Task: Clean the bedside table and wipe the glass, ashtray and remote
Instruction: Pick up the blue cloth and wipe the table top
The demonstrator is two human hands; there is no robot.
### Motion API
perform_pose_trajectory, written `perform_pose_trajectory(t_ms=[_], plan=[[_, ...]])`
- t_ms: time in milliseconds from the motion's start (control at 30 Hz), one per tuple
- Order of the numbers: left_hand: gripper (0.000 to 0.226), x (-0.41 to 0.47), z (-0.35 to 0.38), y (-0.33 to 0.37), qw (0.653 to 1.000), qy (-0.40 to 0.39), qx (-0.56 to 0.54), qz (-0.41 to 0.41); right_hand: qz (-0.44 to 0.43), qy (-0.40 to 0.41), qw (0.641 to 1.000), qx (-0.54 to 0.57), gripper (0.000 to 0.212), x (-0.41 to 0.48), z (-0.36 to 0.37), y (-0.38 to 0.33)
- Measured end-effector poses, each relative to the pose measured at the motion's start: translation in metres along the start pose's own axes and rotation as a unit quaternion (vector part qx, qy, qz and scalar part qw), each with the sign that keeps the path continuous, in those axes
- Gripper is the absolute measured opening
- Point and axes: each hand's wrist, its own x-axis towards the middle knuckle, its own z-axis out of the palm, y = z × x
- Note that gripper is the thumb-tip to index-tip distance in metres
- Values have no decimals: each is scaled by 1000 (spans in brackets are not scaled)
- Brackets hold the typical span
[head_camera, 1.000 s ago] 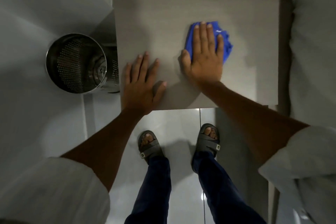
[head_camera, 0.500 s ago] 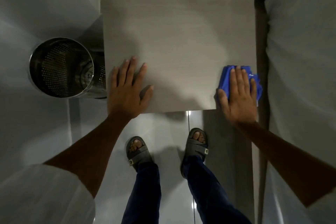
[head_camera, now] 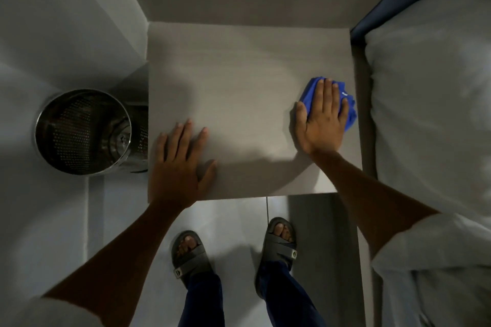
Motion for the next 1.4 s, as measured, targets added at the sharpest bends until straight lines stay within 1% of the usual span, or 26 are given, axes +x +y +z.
perform_pose_trajectory(t_ms=[67,200,267,300,400,533,667,800,900,1000,1067,1167,1300,1400], plan=[[75,-1,-3,0,1000,-2,-9,-2,8,4,1000,-10,65,26,-1,9],[74,-1,-7,3,999,-11,-31,-6,61,10,998,-10,68,76,-5,9],[73,-1,-8,4,999,-25,-38,-15,65,9,998,-7,68,91,-6,-2],[74,-2,-8,4,998,-31,-41,-21,54,3,999,-6,68,95,-5,-11],[76,-4,-9,3,998,-34,-42,-20,-40,-24,999,-13,68,99,1,-52],[77,-7,-11,4,998,-16,-54,-12,-157,-42,986,-24,65,91,8,-121],[73,-8,-13,3,997,5,-69,-20,-262,-70,962,-22,66,78,17,-193],[73,-7,-18,2,996,-11,-88,-28,-336,-98,936,-38,65,73,25,-246],[78,-9,-21,-1,994,-14,-100,-45,-387,-102,914,-59,65,50,28,-256],[79,-12,-24,-2,993,-16,-104,-47,-420,-100,899,-69,65,28,26,-233],[81,-11,-24,-2,994,-31,-95,-47,-404,-95,908,-64,64,23,21,-210],[85,-9,-25,-2,993,-58,-88,-45,-347,-79,934,-40,62,20,14,-168],[84,-8,-24,-3,995,-39,-79,-37,-244,-56,968,-21,63,6,4,-112],[83,-6,-22,-4,997,-41,-66,-27,-185,-57,981,-25,65,-24,4,-109]])
